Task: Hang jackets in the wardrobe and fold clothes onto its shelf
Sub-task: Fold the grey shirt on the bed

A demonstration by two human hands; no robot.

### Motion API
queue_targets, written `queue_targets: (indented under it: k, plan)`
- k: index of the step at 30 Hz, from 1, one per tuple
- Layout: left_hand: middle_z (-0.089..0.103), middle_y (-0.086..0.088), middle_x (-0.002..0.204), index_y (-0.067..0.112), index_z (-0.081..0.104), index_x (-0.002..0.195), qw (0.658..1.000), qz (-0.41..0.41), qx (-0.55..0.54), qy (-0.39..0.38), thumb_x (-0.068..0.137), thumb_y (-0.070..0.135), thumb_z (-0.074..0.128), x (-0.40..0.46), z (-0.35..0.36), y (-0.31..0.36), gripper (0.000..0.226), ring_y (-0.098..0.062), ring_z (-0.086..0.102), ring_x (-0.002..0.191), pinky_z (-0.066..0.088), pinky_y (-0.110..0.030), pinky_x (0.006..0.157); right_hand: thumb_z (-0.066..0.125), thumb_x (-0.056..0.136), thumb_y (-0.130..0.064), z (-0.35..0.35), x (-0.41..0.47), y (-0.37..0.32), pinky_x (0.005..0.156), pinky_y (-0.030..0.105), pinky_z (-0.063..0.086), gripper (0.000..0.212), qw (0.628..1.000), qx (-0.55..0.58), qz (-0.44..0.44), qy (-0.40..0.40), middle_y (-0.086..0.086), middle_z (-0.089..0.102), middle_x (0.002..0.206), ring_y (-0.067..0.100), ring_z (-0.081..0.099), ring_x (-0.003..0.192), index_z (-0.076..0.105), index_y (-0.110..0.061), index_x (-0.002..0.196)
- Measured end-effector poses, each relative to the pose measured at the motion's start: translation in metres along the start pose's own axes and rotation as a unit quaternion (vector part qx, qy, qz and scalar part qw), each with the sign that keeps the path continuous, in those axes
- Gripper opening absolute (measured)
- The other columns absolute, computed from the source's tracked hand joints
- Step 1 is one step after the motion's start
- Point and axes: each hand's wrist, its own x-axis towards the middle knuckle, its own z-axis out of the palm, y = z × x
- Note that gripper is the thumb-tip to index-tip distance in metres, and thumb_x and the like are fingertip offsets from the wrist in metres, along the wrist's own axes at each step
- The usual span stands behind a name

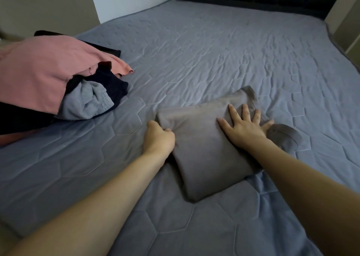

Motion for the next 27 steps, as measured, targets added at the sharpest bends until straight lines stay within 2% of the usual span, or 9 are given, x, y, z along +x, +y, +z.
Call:
queue_targets:
  k: [3,6,8,9,11,14,17,23,27]
  plan:
    - [0.059,-0.013,0.117,0.014,0.039,0.115,0.991,0.066,0.109,0.029,0.092,0.018,0.051,-0.011,-0.012,-0.002,0.026,-0.036,0.057,0.106,0.046,-0.045,0.092,0.003,0.075,-0.085,-0.008,0.005,0.015,0.106,0.071,-0.002,0.082,1.000,0.025,0.017,0.000,-0.009,-0.006,0.162,0.035,-0.006,0.147,-0.003,-0.047,0.148]
    - [0.050,-0.013,0.126,0.017,0.043,0.126,0.918,0.307,0.213,0.136,0.074,0.021,0.052,-0.035,0.006,0.035,0.053,-0.037,0.048,0.115,0.039,-0.046,0.095,0.005,0.082,-0.079,-0.004,0.003,0.018,0.106,0.071,-0.001,0.080,0.999,0.005,0.044,0.000,-0.008,-0.009,0.161,0.038,-0.006,0.146,-0.004,-0.040,0.151]
    - [0.046,-0.013,0.134,0.018,0.049,0.128,0.887,0.403,0.206,0.094,0.075,0.033,0.041,-0.056,0.031,0.065,0.056,-0.036,0.041,0.125,0.030,-0.054,0.103,0.009,0.086,-0.075,0.000,0.004,0.012,0.106,0.070,-0.002,0.077,0.999,-0.015,0.045,-0.005,-0.005,-0.013,0.161,0.038,-0.009,0.146,-0.006,-0.037,0.151]
    - [0.039,-0.013,0.144,0.019,0.046,0.134,0.887,0.404,0.221,0.038,0.082,0.037,0.037,-0.065,0.043,0.067,0.056,-0.035,0.031,0.135,0.019,-0.061,0.108,0.012,0.087,-0.074,0.001,0.003,0.012,0.107,0.070,-0.002,0.077,0.999,-0.016,0.039,-0.013,-0.005,-0.014,0.161,0.038,-0.010,0.146,-0.007,-0.037,0.151]
    - [0.014,-0.007,0.161,0.022,0.024,0.151,0.881,0.347,0.313,-0.076,0.095,0.052,0.028,-0.072,0.061,0.038,0.063,-0.030,0.003,0.148,-0.004,-0.069,0.109,0.013,0.087,-0.075,-0.001,0.002,0.021,0.109,0.065,0.003,0.075,1.000,0.000,0.024,-0.005,-0.006,-0.010,0.161,0.035,-0.005,0.147,-0.005,-0.039,0.151]
    - [-0.012,0.004,0.162,0.028,-0.002,0.154,0.844,0.308,0.430,-0.090,0.088,0.072,0.011,-0.067,0.058,-0.027,0.080,-0.026,-0.019,0.147,-0.012,-0.074,0.102,0.012,0.087,-0.074,0.000,-0.008,0.053,0.114,0.049,0.015,0.079,0.998,0.028,0.021,0.059,0.004,0.008,0.162,0.028,0.013,0.147,0.006,-0.031,0.153]
    - [-0.019,0.007,0.160,0.031,-0.010,0.152,0.859,0.264,0.431,-0.083,0.077,0.082,-0.001,-0.053,0.049,-0.036,0.091,-0.026,-0.026,0.145,-0.012,-0.074,0.100,0.014,0.090,-0.069,0.000,-0.018,0.077,0.114,0.042,0.019,0.083,0.995,0.033,0.039,0.086,0.010,0.022,0.158,0.028,0.023,0.144,0.015,-0.015,0.153]
    - [-0.021,-0.001,0.161,0.022,-0.011,0.153,0.904,0.150,0.388,-0.094,0.083,0.079,0.004,-0.022,0.040,-0.014,0.091,-0.024,-0.026,0.145,-0.013,-0.067,0.107,0.014,0.087,-0.072,-0.013,0.001,0.063,0.108,0.050,0.023,0.085,0.995,-0.005,0.081,0.053,0.020,0.033,0.147,0.038,0.030,0.134,0.032,-0.011,0.144]
    - [0.006,-0.015,0.161,0.008,0.008,0.154,0.925,0.103,0.365,-0.020,0.093,0.068,0.017,0.010,0.034,0.003,0.086,-0.037,0.008,0.146,0.008,-0.052,0.117,0.013,0.084,-0.078,-0.022,0.022,0.041,0.108,0.050,0.023,0.092,0.994,0.034,0.106,0.017,0.020,0.031,0.147,0.038,0.028,0.135,0.034,-0.011,0.144]
